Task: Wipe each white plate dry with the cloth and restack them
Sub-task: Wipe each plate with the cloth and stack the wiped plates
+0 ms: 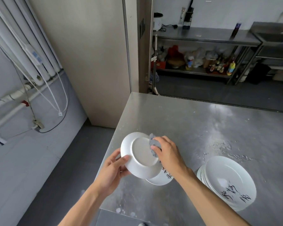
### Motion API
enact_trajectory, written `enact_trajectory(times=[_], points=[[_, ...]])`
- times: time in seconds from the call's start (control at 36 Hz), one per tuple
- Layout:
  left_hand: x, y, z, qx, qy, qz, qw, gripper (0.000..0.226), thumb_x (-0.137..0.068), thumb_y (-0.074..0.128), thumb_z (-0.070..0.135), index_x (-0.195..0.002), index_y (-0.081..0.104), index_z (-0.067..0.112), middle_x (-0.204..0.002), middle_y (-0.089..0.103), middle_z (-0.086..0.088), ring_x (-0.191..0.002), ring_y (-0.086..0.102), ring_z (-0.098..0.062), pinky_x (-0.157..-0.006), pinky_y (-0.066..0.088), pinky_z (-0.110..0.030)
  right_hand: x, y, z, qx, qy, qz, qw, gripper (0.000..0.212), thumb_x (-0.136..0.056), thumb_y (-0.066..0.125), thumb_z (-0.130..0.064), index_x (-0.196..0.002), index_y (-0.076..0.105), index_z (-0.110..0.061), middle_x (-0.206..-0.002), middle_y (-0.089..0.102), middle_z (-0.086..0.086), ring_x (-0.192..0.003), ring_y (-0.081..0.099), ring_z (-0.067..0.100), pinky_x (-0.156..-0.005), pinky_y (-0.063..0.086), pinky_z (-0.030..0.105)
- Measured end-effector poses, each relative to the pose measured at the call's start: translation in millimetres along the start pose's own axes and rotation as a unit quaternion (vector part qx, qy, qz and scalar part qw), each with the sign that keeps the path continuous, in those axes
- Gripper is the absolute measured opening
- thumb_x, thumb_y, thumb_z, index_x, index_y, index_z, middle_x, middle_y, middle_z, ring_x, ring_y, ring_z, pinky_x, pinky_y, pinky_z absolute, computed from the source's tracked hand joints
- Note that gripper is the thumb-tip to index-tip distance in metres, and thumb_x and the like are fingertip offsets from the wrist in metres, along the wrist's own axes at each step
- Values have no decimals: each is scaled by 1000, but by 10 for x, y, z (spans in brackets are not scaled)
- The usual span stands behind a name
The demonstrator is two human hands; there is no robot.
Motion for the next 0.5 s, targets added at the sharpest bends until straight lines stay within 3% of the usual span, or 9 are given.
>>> enact_trajectory(times=[0.11, 0.22, 0.28, 0.5], points=[[61, 130, 6, -30, -2, -27, 999, 42, -91, 74, 26, -133, 70, 26, -125, 72, -18, -100, 73, -34, -85, 62, -45, -111, -77, -65, -37, 14, 30, 999, 35, -97, 65, -26, -131, 63, -19, -124, 59, -1, -113, 55, 17, -87, 32, 13], [66, 256, -1, -48, 13, -26, 998, 38, -93, 72, 31, -131, 70, 29, -125, 72, -17, -102, 74, -34, -86, 62, -47, -132, -3, -368, -76, -65, -12, 995, 35, -96, 65, -22, -130, 64, -19, -133, 59, -3, -125, 54, 14, -108, 39, 26], [51, 273, 5, -45, 19, -16, 999, 36, -95, 70, 31, -131, 70, 30, -127, 72, -15, -105, 74, -34, -89, 62, -47, -102, 39, -505, -103, -103, -33, 989, 35, -95, 66, -20, -130, 64, -20, -135, 60, -4, -130, 52, 10, -111, 38, 31], [-2, 183, 38, -40, 42, 21, 998, 27, -105, 61, 16, -126, 73, 27, -124, 75, -15, -108, 75, -32, -81, 62, -38, 102, 273, -715, -118, -187, -110, 969, 38, -93, 70, -21, -130, 64, -26, -143, 55, -12, -133, 45, 3, -113, 34, 23]])
Point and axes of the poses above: each hand's wrist, its own x-axis away from the middle knuckle, its own y-axis out of the palm, z = x × y, the point moved 7 cm from there along -x, towards the middle knuckle
